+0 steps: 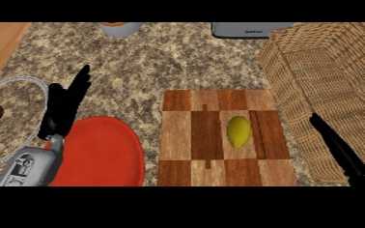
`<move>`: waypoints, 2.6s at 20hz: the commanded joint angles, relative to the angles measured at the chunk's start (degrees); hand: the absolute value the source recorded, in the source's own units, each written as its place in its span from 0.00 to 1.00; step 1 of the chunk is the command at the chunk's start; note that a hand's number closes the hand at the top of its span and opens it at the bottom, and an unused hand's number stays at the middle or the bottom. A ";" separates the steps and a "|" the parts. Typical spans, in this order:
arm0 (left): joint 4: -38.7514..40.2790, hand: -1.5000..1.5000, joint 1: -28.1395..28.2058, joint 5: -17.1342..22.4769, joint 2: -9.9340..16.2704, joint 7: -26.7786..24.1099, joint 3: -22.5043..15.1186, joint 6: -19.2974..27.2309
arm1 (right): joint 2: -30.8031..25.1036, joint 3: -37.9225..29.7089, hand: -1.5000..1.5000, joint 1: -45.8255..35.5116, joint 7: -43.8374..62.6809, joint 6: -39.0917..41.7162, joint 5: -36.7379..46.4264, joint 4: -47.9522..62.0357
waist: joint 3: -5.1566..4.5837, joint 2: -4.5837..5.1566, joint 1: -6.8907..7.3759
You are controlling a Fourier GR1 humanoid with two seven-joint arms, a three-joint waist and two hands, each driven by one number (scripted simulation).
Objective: Pick the lemon from the cutting board and place it in the basket
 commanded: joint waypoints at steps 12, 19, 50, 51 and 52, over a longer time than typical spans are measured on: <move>-5.48 0.50 4.15 -2.45 -1.28 1.55 4.98 -6.81 | 12.68 4.70 0.00 -5.10 -4.94 -0.48 11.16 13.74 | 0.02 -0.02 0.44; 3.69 0.50 -2.67 -7.71 -6.96 -1.19 6.09 -4.69 | 16.28 1.29 0.00 -12.15 -11.57 -1.07 11.55 26.41 | 0.02 0.09 0.13; 1.74 0.50 0.48 -13.04 -11.34 -1.73 12.89 -11.18 | 27.65 -0.21 0.00 -18.99 -15.20 -2.30 18.62 43.54 | 0.01 0.05 0.24; -1.98 0.50 4.98 -13.39 -10.27 -2.96 12.77 -11.24 | 25.63 -1.94 0.00 -18.17 -18.76 -2.69 17.36 45.50 | 0.02 0.04 0.36; -1.77 0.50 4.51 -11.87 -10.64 -2.36 13.55 -12.52 | 26.72 -2.89 0.00 -21.75 -17.29 -1.84 17.18 47.25 | 0.01 0.05 0.38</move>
